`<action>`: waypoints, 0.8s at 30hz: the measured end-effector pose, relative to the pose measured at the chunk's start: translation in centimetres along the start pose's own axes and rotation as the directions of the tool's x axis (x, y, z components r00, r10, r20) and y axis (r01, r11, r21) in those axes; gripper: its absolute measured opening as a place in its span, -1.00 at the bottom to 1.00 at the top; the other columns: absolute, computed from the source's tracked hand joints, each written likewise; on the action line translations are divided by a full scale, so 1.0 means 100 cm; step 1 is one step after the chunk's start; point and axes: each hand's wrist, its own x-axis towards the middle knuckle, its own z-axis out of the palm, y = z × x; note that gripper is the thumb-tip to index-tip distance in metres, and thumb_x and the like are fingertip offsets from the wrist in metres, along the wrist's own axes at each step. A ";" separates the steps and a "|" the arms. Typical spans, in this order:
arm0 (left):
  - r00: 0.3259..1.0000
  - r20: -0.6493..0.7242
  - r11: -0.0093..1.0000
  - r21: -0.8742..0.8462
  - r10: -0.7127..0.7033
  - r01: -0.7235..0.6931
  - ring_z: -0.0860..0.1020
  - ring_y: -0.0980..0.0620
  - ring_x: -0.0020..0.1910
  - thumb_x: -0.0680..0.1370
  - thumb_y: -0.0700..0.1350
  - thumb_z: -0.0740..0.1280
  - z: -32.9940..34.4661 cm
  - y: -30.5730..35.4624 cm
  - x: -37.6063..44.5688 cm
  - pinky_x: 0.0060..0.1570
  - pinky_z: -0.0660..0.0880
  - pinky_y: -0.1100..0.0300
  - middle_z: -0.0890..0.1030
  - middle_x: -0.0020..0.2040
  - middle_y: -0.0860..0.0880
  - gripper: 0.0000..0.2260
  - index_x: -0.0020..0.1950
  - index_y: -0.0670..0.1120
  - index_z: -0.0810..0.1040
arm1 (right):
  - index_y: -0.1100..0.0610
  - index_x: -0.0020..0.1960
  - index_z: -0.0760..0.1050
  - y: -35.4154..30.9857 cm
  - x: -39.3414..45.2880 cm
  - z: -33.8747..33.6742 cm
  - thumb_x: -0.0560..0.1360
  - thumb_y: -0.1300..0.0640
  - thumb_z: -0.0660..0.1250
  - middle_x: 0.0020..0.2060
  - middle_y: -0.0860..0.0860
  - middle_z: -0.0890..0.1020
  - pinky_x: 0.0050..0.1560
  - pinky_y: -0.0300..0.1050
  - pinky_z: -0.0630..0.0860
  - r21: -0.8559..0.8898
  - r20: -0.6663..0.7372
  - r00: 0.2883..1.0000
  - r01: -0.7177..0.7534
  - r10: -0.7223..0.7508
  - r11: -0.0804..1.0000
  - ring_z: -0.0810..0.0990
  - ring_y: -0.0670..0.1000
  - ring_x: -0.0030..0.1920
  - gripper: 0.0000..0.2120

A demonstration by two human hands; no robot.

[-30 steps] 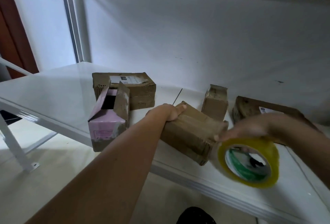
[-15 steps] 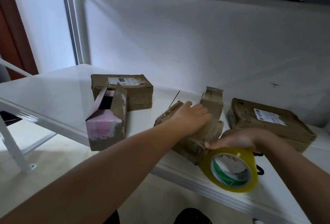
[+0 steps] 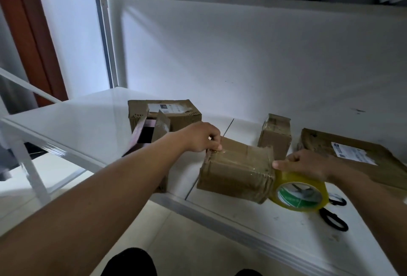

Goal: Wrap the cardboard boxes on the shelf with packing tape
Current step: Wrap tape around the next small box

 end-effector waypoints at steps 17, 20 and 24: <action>0.998 -0.010 0.916 0.397 0.059 -0.050 0.21 -0.08 0.46 0.64 0.07 0.06 0.044 0.072 0.041 0.44 0.00 -0.16 0.34 0.44 -0.11 -0.59 0.45 -0.03 0.30 | 0.11 0.11 0.53 0.000 0.016 0.014 0.32 -0.45 0.26 0.02 0.03 0.61 0.02 -0.08 0.48 -0.078 -0.077 0.992 -0.104 0.098 0.992 0.56 0.01 -0.03 -0.32; 0.996 0.056 0.973 0.222 -0.074 0.060 0.39 -0.10 0.33 0.65 0.11 -0.01 0.064 0.074 0.050 0.40 0.11 -0.13 0.49 0.31 -0.09 -0.61 0.36 -0.03 0.39 | 0.09 -0.21 0.49 0.004 0.014 0.019 0.34 -0.38 0.31 -0.30 0.00 0.53 -0.19 -0.13 0.39 -0.015 -0.117 0.993 -0.006 0.004 1.000 0.49 -0.02 -0.27 -0.50; 0.993 0.035 0.959 0.265 -0.113 0.099 0.40 -0.10 0.28 0.64 0.11 -0.03 0.068 0.068 0.055 0.33 0.16 -0.12 0.50 0.26 -0.09 -0.61 0.31 -0.01 0.43 | 0.12 -0.15 0.55 0.010 0.010 0.020 0.31 -0.36 0.35 -0.32 -0.01 0.51 -0.25 -0.16 0.39 0.133 -0.181 0.982 0.076 -0.051 0.988 0.47 -0.05 -0.30 -0.48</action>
